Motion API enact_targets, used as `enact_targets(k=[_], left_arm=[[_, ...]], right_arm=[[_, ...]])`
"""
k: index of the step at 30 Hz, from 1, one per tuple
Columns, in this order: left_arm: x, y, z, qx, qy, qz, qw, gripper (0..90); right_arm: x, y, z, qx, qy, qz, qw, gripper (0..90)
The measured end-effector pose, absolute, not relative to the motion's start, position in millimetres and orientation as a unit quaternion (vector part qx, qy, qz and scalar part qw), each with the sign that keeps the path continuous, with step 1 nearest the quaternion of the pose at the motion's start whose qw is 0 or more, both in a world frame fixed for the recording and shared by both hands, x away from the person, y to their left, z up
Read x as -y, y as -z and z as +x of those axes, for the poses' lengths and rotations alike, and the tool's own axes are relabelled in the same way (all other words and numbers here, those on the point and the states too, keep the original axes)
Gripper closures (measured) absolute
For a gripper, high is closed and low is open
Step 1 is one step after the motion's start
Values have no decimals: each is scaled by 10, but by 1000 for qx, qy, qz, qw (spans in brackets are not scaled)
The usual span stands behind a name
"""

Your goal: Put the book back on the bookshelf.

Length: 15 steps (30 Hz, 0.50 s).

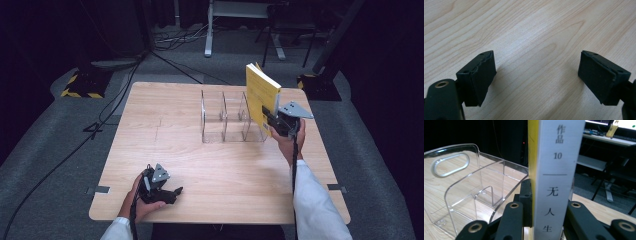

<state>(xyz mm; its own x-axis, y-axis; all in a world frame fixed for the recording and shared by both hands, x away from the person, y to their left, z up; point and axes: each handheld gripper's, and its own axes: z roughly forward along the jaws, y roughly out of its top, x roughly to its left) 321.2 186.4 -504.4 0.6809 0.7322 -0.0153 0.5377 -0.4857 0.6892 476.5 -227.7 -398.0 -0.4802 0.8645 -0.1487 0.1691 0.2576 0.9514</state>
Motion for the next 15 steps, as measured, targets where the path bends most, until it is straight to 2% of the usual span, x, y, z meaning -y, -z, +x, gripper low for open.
enact_targets(k=[15], left_arm=[[-1864,5045,3213,-373,-143,850,344,153]], right_arm=[[2206,4162,4941,-703,-484,381,356,763]])
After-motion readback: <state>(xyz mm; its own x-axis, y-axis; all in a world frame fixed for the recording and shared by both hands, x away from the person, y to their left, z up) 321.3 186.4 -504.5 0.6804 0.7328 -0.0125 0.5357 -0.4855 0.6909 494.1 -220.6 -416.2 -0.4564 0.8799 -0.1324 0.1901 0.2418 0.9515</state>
